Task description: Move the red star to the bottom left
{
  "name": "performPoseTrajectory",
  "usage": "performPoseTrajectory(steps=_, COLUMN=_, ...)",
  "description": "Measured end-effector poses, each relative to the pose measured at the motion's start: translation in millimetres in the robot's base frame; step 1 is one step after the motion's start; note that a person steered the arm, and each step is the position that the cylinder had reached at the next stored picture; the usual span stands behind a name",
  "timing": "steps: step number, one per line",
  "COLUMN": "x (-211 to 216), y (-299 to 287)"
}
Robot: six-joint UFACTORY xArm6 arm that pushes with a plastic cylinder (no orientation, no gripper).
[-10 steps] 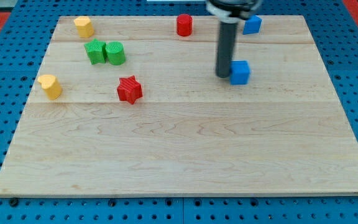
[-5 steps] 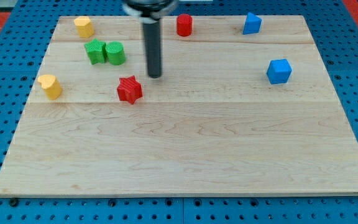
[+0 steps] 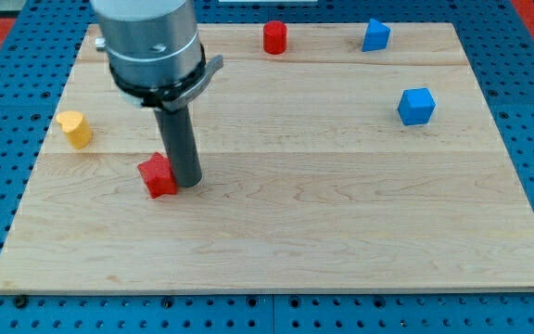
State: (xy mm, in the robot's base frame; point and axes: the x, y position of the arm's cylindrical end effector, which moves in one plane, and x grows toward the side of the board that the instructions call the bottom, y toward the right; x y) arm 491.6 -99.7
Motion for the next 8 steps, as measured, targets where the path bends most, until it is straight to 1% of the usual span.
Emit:
performPoseTrajectory(steps=1, x=-19.0, y=11.2)
performPoseTrajectory(steps=2, x=-43.6, y=34.2)
performPoseTrajectory(steps=3, x=-31.5, y=-29.2)
performPoseTrajectory(steps=4, x=-5.5, y=-76.3)
performPoseTrajectory(steps=5, x=11.1, y=-73.0)
performPoseTrajectory(steps=6, x=-9.1, y=-10.6)
performPoseTrajectory(steps=7, x=34.4, y=12.5)
performPoseTrajectory(steps=8, x=36.9, y=-51.6)
